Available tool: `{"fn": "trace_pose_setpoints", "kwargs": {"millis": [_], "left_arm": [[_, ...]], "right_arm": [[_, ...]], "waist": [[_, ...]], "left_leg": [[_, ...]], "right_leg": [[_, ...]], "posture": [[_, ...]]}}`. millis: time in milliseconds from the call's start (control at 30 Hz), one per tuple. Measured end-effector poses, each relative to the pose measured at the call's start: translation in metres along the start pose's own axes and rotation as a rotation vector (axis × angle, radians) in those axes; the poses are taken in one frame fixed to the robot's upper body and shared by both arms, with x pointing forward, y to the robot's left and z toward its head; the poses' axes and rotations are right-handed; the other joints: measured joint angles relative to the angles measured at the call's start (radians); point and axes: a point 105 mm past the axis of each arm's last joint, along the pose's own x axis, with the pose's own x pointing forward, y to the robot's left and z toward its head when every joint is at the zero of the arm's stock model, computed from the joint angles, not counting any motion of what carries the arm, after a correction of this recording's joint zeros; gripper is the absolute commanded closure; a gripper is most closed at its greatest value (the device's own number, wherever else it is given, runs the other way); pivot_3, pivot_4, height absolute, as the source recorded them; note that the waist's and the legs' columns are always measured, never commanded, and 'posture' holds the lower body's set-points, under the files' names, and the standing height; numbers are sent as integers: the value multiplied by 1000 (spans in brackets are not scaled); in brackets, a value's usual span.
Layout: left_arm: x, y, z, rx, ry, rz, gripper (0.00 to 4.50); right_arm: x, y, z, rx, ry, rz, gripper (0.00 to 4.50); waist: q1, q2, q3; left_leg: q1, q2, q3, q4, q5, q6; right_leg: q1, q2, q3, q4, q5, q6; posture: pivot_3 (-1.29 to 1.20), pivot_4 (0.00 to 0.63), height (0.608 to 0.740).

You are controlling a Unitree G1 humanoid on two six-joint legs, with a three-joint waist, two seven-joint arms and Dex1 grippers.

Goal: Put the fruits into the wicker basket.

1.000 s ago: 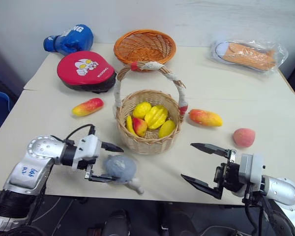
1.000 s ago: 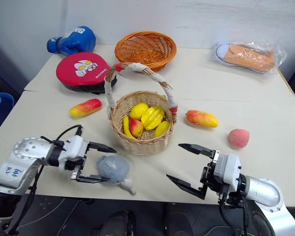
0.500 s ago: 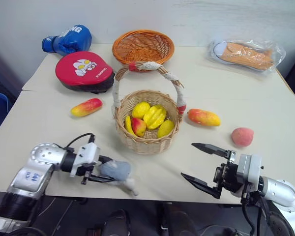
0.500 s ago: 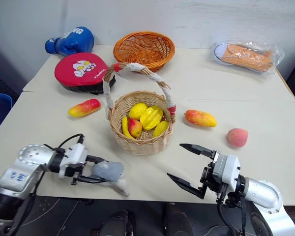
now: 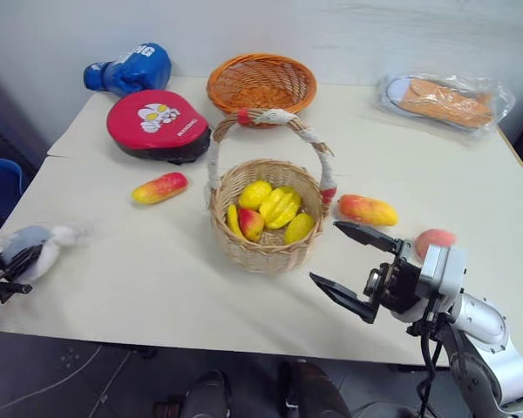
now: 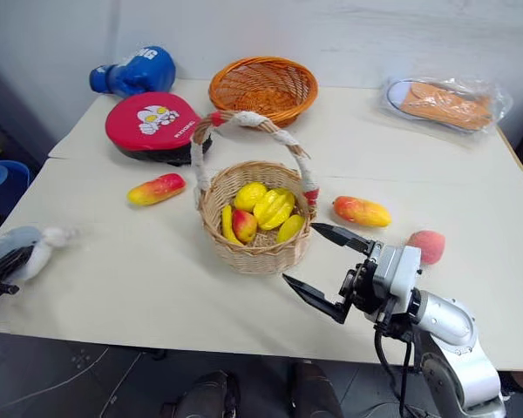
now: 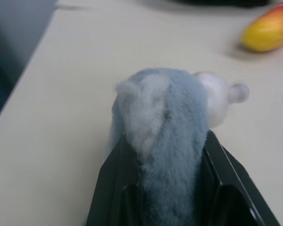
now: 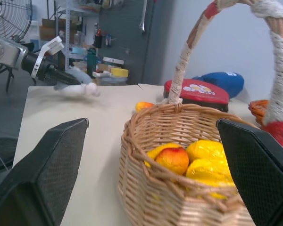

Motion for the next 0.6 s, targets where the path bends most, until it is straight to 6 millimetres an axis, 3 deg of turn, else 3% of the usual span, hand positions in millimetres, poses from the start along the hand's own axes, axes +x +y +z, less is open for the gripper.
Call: {"fn": "trace_pose_setpoints", "kwargs": {"millis": [33,333,433,600], "left_arm": [[1,5,-2,-14,5,28,3280],[9,9,10,-24,-38,33,529],[6,10,28,34,-70,-11,529],[5,2,86,131,-232,-131,529]], "right_arm": [[1,1,0,1,-3,5,0],[0,-1,0,-9,4,-2,0],[-3,-3,1,-19,16,-11,0],[-7,-9,1,-4,22,-60,0]], "waist": [[2,-2,-1],[-7,-7,-4],[-15,-7,-4],[-14,-7,-4]], "left_leg": [[0,0,0,0,0,0],[0,0,0,-2,0,-1],[0,0,0,-3,0,-1],[1,0,0,-3,1,-2]], "right_leg": [[0,0,0,0,0,0],[0,-1,0,0,0,-1],[0,-1,-1,0,-1,-1],[-1,-1,-1,0,-1,-2]], "posture": [[0,150,740],[0,150,740],[0,150,740],[0,150,740]]}}
